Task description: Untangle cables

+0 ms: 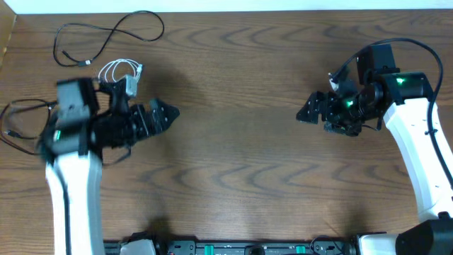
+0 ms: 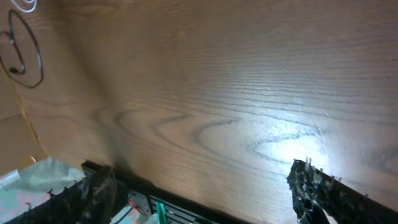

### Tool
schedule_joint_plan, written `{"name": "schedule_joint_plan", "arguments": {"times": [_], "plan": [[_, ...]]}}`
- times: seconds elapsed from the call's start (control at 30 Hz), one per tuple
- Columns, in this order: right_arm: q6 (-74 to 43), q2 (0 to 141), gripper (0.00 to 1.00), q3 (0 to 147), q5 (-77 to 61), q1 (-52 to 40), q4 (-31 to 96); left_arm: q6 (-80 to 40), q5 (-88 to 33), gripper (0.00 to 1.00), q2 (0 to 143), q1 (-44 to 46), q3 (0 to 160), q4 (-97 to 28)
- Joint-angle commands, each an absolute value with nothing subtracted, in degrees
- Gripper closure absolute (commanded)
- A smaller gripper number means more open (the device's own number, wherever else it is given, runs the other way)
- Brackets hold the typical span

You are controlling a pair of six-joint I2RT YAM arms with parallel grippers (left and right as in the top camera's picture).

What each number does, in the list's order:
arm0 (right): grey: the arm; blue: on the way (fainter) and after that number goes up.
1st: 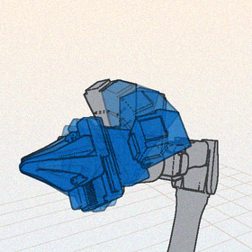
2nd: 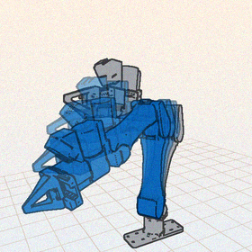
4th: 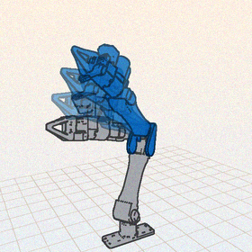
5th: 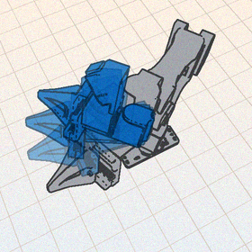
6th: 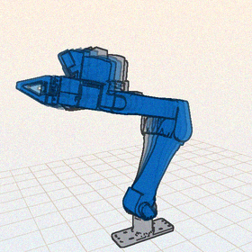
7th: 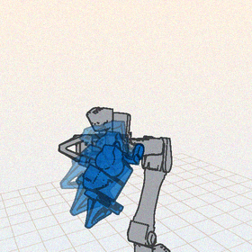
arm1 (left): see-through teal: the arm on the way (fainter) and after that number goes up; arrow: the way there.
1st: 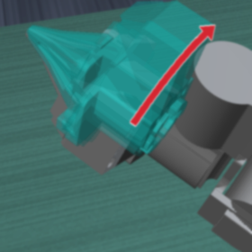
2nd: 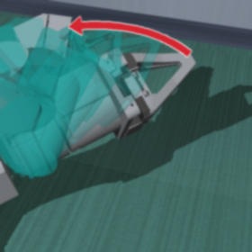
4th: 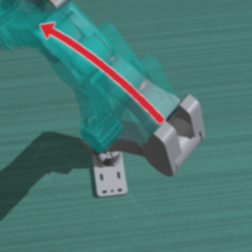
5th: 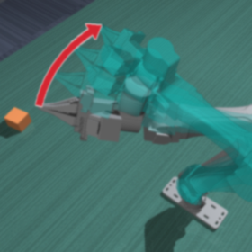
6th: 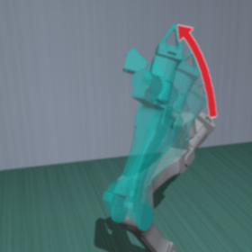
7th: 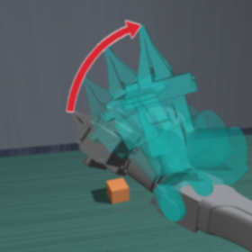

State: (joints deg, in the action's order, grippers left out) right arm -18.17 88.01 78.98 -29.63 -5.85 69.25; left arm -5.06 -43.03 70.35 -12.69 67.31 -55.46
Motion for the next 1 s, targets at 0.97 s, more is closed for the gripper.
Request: {"name": "schedule_joint_plan", "arguments": {"times": [0.97], "plan": [[-19.7,39.4,0.13,69.3,-3.6,-6.1,69.6,11.0,-42.4,0.02,36.6,-12.8,67.6,-77.2]]}}
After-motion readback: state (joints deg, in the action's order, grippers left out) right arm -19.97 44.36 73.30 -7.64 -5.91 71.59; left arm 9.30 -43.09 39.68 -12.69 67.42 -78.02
